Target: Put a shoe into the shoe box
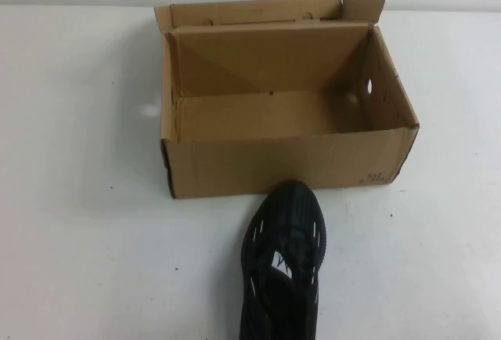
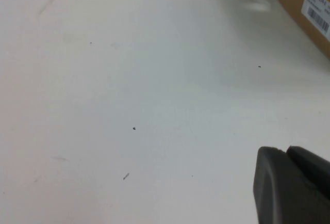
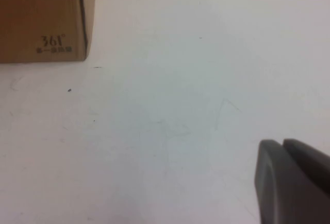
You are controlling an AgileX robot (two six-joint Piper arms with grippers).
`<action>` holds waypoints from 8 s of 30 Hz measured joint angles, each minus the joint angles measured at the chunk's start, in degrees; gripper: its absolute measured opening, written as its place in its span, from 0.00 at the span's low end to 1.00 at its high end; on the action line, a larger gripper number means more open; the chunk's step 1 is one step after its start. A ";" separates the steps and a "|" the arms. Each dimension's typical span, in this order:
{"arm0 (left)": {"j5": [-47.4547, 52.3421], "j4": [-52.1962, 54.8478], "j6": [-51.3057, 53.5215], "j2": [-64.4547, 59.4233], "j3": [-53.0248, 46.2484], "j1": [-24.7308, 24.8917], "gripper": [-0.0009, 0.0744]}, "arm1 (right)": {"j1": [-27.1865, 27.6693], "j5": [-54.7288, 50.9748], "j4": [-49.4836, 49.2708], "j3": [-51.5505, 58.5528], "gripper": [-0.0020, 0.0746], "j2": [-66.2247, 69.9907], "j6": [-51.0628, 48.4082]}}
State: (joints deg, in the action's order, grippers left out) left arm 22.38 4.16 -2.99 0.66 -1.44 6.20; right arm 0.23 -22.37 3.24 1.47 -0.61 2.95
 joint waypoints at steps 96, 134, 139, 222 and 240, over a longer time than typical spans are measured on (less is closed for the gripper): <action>-13.20 8.17 -17.73 -15.02 36.62 0.00 0.01 | 0.00 14.02 -3.24 -35.34 0.01 7.73 19.72; 25.76 1.16 -12.83 -20.76 34.95 0.00 0.01 | -25.13 -34.42 -28.71 -56.14 0.02 55.63 -31.57; 26.03 1.16 -12.70 -20.76 34.95 0.00 0.01 | -34.36 -31.51 -22.53 -56.82 0.07 62.46 -31.75; 26.44 -55.91 60.43 -33.11 43.70 0.00 0.83 | -44.62 -45.42 1.99 -108.30 0.04 98.19 -12.43; 25.13 -55.94 68.74 -52.55 58.12 3.02 0.83 | -41.33 -50.83 4.95 -126.57 0.04 109.00 -1.10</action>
State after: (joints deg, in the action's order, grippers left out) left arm 47.50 -51.78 65.75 -51.89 56.68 9.22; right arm -41.10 -73.20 8.19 -125.10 108.39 1.85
